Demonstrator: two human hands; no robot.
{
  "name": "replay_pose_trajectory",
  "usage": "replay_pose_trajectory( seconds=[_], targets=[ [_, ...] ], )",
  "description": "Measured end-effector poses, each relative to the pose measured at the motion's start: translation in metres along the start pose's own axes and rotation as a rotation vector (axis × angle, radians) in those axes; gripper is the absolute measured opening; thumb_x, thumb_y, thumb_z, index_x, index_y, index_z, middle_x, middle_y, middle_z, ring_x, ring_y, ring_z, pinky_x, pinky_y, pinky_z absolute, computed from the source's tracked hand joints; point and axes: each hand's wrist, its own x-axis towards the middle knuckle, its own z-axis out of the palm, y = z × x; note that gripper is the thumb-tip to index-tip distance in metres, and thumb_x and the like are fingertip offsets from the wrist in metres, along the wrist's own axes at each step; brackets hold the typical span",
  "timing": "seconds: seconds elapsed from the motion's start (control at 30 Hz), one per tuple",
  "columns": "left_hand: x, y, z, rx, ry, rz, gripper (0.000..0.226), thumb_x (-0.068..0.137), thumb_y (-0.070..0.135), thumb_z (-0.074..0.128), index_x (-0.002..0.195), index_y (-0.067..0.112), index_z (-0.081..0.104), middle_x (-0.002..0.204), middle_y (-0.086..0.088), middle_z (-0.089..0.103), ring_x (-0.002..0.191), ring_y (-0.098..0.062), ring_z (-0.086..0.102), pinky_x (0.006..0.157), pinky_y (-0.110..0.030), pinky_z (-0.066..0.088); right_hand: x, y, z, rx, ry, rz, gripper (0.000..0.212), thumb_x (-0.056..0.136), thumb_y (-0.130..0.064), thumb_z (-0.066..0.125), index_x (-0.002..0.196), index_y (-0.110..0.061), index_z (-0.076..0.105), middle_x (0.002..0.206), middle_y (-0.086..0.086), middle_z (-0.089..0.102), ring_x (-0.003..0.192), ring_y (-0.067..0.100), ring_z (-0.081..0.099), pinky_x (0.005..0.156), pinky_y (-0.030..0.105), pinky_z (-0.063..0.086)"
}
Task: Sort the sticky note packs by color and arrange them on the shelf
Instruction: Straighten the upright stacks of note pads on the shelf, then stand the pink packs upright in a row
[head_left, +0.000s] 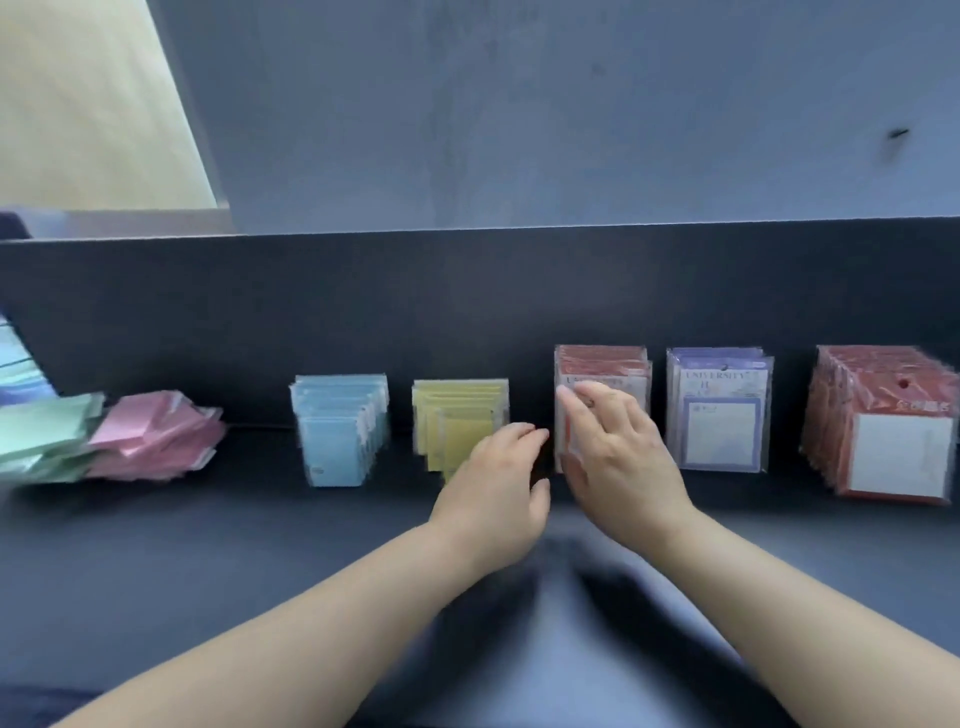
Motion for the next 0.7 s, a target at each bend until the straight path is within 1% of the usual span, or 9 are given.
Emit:
replay_pose_trajectory(
  seconds=[0.07,0.13,0.27,0.37,0.43,0.5,0.57,0.63,0.7],
  targets=[
    [-0.016,-0.017,-0.020,0.052,0.043,-0.013,0.046,0.092,0.026,0.049,0.138,0.020,0.045,0.142,0.006,0.042,0.130,-0.015,0.038,0.109,-0.027,0.031,0.006,-0.018,0.001,-0.001,-0.067,-0.103,0.054,0.072,-0.016,0.069,0.123,-0.001,0.058,0.118,0.017,0.058,0.102,0.035,0.058,0.088,0.042,0.052],
    [-0.032,-0.039,-0.039,0.085,0.087,-0.042,0.040,0.092,0.027,0.050,0.132,0.022,0.052,0.136,0.009,0.048,0.124,-0.014,0.044,0.104,-0.028,0.036,0.013,-0.042,0.002,-0.017,-0.125,-0.177,0.055,0.066,-0.013,0.076,0.118,0.000,0.062,0.116,0.019,0.060,0.099,0.036,0.061,0.086,0.039,0.052],
    [-0.059,-0.095,-0.077,0.093,0.149,-0.130,0.033,0.092,0.027,0.051,0.124,0.022,0.058,0.129,0.010,0.052,0.119,-0.013,0.047,0.100,-0.026,0.038,0.026,-0.103,0.015,0.017,-0.183,-0.279,0.050,0.065,-0.018,0.079,0.111,-0.005,0.067,0.115,0.015,0.062,0.097,0.032,0.064,0.083,0.035,0.053],
    [-0.079,-0.142,-0.106,0.096,0.182,-0.176,0.031,0.091,0.025,0.053,0.121,0.020,0.060,0.125,0.007,0.056,0.116,-0.015,0.051,0.099,-0.028,0.039,0.040,-0.152,0.034,0.073,-0.193,-0.342,0.044,0.069,-0.019,0.075,0.111,-0.007,0.067,0.111,0.010,0.063,0.095,0.028,0.064,0.081,0.031,0.053],
    [-0.092,-0.175,-0.126,0.087,0.198,-0.208,0.031,0.091,0.024,0.054,0.120,0.020,0.061,0.124,0.006,0.058,0.115,-0.016,0.052,0.098,-0.029,0.040,0.051,-0.186,0.048,0.127,-0.229,-0.338,0.039,0.074,-0.022,0.064,0.111,-0.009,0.067,0.107,0.006,0.063,0.092,0.026,0.064,0.076,0.030,0.055],
    [-0.104,-0.208,-0.146,0.081,0.207,-0.231,0.032,0.091,0.023,0.054,0.122,0.019,0.060,0.124,0.005,0.057,0.116,-0.016,0.051,0.098,-0.029,0.040,0.062,-0.220,0.063,0.167,-0.273,-0.316,0.039,0.079,-0.026,0.056,0.114,-0.012,0.065,0.106,0.002,0.063,0.093,0.024,0.063,0.074,0.030,0.055],
    [-0.115,-0.240,-0.165,0.094,0.218,-0.251,0.034,0.091,0.023,0.055,0.125,0.019,0.057,0.124,0.005,0.056,0.117,-0.016,0.050,0.098,-0.027,0.039,0.074,-0.251,0.079,0.194,-0.300,-0.281,0.039,0.087,-0.026,0.053,0.124,-0.014,0.060,0.113,-0.001,0.060,0.104,0.022,0.059,0.084,0.030,0.052],
    [-0.123,-0.271,-0.182,0.095,0.233,-0.274,0.039,0.090,0.023,0.055,0.129,0.018,0.052,0.127,0.003,0.052,0.120,-0.017,0.047,0.101,-0.026,0.035,0.087,-0.280,0.093,0.235,-0.333,-0.210,0.041,0.094,-0.027,0.050,0.133,-0.019,0.052,0.124,-0.005,0.054,0.118,0.017,0.049,0.095,0.028,0.043],
    [-0.130,-0.298,-0.195,0.079,0.230,-0.301,0.044,0.090,0.023,0.055,0.133,0.017,0.047,0.134,0.001,0.046,0.125,-0.019,0.043,0.105,-0.025,0.031,0.098,-0.305,0.107,0.281,-0.333,-0.129,0.041,0.095,-0.028,0.048,0.135,-0.020,0.050,0.126,-0.006,0.051,0.120,0.014,0.046,0.097,0.025,0.039]
  ],
)
